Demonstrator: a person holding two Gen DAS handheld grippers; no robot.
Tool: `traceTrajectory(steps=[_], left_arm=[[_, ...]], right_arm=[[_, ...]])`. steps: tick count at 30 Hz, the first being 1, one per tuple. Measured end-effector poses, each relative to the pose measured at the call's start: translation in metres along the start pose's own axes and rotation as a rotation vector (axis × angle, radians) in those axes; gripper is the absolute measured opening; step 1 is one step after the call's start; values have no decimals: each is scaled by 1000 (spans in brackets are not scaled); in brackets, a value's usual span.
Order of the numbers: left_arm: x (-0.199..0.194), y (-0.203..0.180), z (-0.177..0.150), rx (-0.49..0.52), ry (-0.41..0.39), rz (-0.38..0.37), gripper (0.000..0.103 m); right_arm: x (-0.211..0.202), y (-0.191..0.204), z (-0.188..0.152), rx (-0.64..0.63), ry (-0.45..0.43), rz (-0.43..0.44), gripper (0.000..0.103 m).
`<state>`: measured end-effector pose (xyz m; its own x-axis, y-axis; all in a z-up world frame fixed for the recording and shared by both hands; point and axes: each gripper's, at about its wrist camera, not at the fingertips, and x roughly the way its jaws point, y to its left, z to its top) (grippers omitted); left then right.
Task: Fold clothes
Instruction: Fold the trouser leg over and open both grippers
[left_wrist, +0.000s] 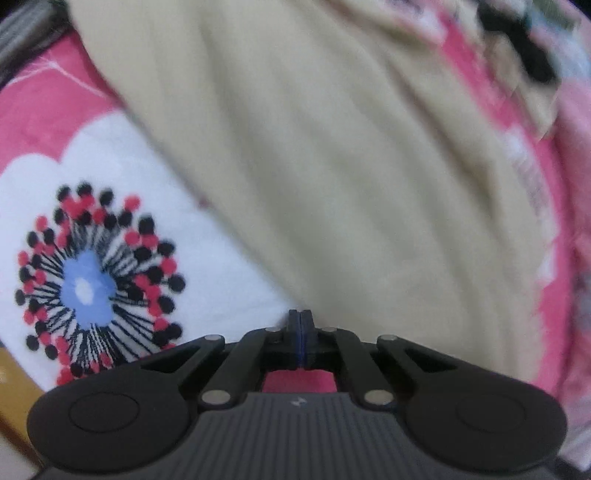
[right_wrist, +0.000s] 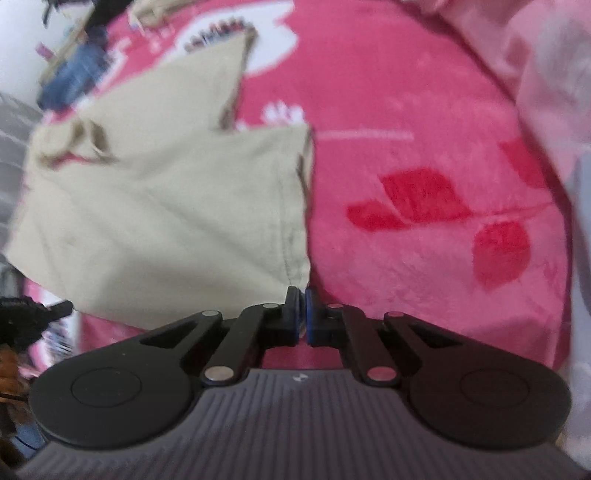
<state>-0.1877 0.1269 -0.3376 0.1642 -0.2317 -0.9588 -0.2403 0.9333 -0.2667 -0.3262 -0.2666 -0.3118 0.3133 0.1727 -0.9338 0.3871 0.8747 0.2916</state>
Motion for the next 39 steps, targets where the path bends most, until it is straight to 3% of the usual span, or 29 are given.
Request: traceTrajectory(steps=[3,7,12,17,21,24,27,29,33,36,39], left_arm=[[-13,-2,-1,90,-20,3,4],[-47,21,10,70,-83,4,11],[-61,63,59,-54,-211,82,29],[-32,87,98,-66,-169,175,26],[-31,76,101,32,-140,216,26],[-36,73,108,83,-118,210,25],[-56,78,119,107,-140,159,24],[-71,79,131,130,-167,121,26],[-75,62,157,222,-190,-14,27],[-57,20,166,373,-185,-90,27],[-44,-30,159,495,-203,-160,27]], right_arm=[[5,13,0,-118,13,-75,3],[-6,9,7,-178,22,-183,6],[-27,-11,26,-54,-27,-62,7],[-22,13,35,-103,-76,-86,8],[-27,56,43,-246,-180,-75,9],[-10,87,58,-331,-180,-97,9],[-3,94,85,-252,-214,-87,13],[2,83,108,-112,-241,-53,30],[22,55,158,173,-289,41,39],[46,42,193,262,-311,44,45],[72,34,215,286,-278,52,51]])
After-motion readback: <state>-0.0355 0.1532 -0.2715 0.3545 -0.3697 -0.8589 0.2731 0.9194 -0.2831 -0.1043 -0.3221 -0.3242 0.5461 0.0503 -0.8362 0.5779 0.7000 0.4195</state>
